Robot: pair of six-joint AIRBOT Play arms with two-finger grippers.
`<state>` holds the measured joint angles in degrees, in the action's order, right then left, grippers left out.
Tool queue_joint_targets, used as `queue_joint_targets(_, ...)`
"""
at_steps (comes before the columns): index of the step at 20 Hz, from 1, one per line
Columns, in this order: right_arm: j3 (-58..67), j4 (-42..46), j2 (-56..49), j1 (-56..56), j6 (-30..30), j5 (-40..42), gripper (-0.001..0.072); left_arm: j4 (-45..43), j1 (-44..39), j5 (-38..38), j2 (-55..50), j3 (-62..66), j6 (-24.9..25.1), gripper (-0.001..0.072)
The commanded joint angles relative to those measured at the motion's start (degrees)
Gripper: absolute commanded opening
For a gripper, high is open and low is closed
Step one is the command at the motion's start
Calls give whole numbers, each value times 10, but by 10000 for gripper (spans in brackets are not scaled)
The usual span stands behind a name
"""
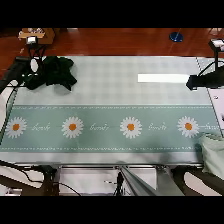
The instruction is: Fold the shirts.
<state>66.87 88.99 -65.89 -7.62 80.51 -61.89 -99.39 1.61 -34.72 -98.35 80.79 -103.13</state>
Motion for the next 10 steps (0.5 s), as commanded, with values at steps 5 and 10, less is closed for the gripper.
queue_joint_targets(5,0,0,0,0,0,-4,590,6,2,-64,-3,30,0,42)
queue_joint_targets(10,0,2,0,0,-2,-13,589,9,-44,-110,103,183,0,42)
